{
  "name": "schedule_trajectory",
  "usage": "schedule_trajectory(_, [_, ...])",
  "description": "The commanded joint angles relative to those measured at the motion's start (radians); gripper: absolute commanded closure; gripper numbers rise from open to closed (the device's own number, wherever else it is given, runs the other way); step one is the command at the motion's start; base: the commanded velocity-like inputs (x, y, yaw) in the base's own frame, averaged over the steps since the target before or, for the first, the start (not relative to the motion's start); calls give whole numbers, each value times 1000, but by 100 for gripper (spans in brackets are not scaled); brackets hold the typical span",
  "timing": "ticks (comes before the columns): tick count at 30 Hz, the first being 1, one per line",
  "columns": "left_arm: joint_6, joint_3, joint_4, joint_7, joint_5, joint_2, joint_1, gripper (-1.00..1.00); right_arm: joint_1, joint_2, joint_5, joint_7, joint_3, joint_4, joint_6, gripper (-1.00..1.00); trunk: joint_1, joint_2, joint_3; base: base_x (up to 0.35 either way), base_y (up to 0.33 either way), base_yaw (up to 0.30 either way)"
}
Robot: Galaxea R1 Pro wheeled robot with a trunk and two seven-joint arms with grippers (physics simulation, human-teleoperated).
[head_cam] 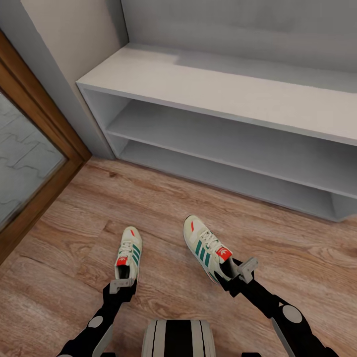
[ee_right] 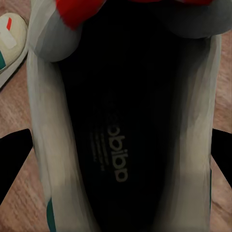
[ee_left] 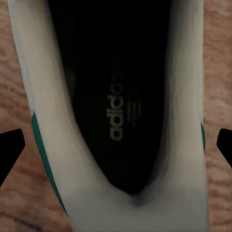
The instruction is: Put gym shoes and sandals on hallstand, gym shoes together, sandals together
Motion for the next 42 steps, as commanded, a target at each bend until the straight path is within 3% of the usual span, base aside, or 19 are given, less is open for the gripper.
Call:
schedule_trajectory(1, [-4, -5, 1, -1, 12, 1, 0, -100, 0, -1, 0, 2, 1, -1, 3, 100, 0, 0, 0, 19, 0, 0])
schedule_trajectory(4, [-4, -5, 1, -1, 15, 1, 0, -100, 0, -1, 0, 2, 1, -1, 3, 100, 0, 0, 0, 12, 0, 0])
schedule_trajectory(5, [-4, -5, 1, -1, 16, 1, 0, 100, 0, -1, 0, 2, 1, -1, 3, 100, 0, 0, 0, 6, 0, 0])
schedule_trajectory(40, [-5, -8, 7, -2, 19, -2, 0, 100, 0, -1, 0, 2, -1, -1, 3, 100, 0, 0, 0, 0, 0, 0])
schedule_trajectory(42, [-5, -8, 7, -2, 18, -2, 0, 100, 0, -1, 1, 2, -1, -1, 2, 100, -1, 0, 7, 0, 0, 0])
